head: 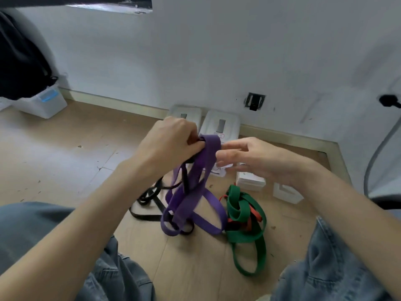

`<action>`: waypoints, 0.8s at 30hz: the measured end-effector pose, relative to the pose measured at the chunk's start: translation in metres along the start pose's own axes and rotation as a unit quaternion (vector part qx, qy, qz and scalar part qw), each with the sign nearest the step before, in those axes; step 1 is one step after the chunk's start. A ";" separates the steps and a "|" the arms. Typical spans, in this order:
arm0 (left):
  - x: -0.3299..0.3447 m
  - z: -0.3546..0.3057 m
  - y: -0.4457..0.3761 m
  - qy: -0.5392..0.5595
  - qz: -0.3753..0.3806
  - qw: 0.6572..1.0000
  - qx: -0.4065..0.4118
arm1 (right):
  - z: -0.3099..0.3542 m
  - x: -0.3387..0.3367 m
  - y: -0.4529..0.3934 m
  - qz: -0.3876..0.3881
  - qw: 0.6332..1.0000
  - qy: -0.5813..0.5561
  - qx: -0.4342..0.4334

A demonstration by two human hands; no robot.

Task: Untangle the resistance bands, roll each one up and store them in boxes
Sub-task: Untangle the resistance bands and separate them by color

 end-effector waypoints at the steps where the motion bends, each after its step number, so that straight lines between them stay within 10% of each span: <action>1: 0.001 -0.003 0.000 0.009 0.006 1.000 0.013 | 0.000 0.006 -0.002 -0.013 1.000 -0.003 -0.024; 9: 0.006 0.015 0.001 -0.080 0.079 0.993 0.029 | 0.000 -0.049 0.004 -0.322 0.938 -0.126 -0.003; 12: 0.012 0.017 0.004 0.082 0.174 0.980 0.045 | -0.009 -0.056 0.002 -0.384 0.919 -0.089 -0.011; 18: -0.028 0.003 0.003 0.651 0.161 0.739 0.062 | -0.020 -0.046 -0.011 -0.358 0.924 0.136 0.017; 22: -0.025 0.006 0.000 0.584 0.114 0.804 0.015 | -0.023 -0.039 -0.009 -0.200 0.929 0.307 0.043; 24: -0.015 -0.003 0.001 0.587 0.139 0.797 0.024 | -0.012 -0.023 -0.004 -0.043 0.978 0.203 -0.032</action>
Point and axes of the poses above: each hand's wrist, its own y-axis away from the middle knuckle, its own x-axis out of the palm, z = x × y, the point moved 2 cm from there along -y, towards the middle knuckle, and after that the axes turned 2 degrees about y, right-handed, at the moved point
